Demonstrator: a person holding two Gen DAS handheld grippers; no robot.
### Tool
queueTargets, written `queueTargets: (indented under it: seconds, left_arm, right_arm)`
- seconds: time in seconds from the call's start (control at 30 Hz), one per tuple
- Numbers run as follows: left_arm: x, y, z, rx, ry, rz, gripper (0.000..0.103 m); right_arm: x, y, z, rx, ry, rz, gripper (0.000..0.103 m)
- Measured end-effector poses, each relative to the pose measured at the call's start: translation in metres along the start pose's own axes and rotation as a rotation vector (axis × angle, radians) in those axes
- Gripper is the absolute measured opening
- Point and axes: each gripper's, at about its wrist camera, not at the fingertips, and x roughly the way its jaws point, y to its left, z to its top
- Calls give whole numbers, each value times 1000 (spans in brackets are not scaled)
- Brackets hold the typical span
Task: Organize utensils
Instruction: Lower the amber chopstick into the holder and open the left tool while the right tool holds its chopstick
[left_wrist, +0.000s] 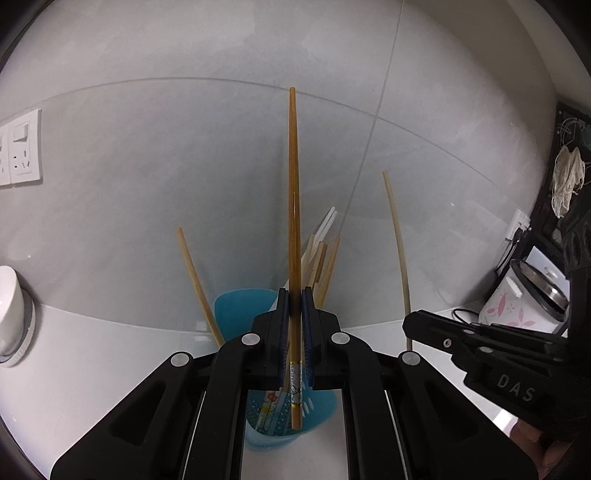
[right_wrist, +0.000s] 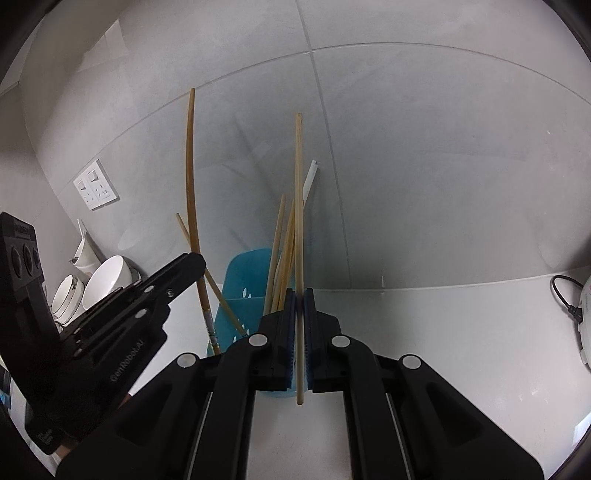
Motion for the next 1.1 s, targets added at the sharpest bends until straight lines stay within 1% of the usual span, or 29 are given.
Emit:
queueTargets:
  seconds: [0.17,0.3,0.63,0.73,0.8,0.83,0.87,0.9,0.93,0.97,1.0,1.07,1.1]
  left_arm:
    - [14,-3,-9,29,-8,11,6]
    - [25,-3,-18,36,2,15,6]
    - [35,-2,-31,49,52,36,6]
    - [37,-4,-32,56,67,51,7]
    - [35,-3,-32,57,75,57,9]
    - [33,-2,-31,64,81,70,14]
    - [31,-3,-31,80,94,99,25]
    - [26,2,-31,82,99,109,32]
    - [21,4,-31,75,106,119,44]
    - [19,6,-30,69,112,129,55]
    - [15,9,-29,57,123,141,59]
    - [11,14,-27,45,142,163,74]
    - [8,18,-26,38,154,172,78]
  right_arm:
    - [3,-5,0,4,-1,-1,3]
    - [5,-7,0,8,0,-4,3]
    - [8,-9,-2,16,8,-8,3]
    - [9,-8,-2,16,9,-3,3]
    - [11,-7,-2,15,11,-3,3]
    - [11,-7,-3,15,14,0,3]
    - [12,-7,-3,15,15,0,4]
    - [13,-6,-3,14,17,-1,4]
    - [14,-5,-3,11,24,-3,4]
    - [15,-5,-2,9,26,-1,4]
    - [16,-4,-2,8,25,0,4]
    - [17,-2,0,8,18,11,4]
    - [17,-1,0,6,15,16,4]
